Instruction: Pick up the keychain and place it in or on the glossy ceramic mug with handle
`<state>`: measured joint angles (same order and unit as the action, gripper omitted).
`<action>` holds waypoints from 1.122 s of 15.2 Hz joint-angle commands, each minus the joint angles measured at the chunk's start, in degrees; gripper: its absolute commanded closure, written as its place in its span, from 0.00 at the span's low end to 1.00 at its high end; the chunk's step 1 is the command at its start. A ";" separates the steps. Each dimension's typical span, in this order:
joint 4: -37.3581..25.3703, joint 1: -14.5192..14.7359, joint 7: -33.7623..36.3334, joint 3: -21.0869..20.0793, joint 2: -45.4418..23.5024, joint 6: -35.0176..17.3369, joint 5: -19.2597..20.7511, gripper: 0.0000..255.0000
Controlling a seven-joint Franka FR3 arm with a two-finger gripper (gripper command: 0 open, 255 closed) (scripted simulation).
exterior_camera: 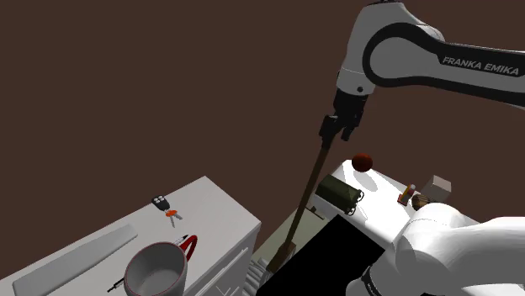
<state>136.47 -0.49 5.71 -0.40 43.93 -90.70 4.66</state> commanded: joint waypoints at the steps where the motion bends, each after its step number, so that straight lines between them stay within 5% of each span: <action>1: 0.00 0.00 0.00 0.00 0.00 0.00 0.00 0.00; 17: -3.42 5.16 16.80 -13.88 -21.45 -19.24 -7.71 0.00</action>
<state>133.69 4.38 21.25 -13.31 24.18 -108.72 -2.84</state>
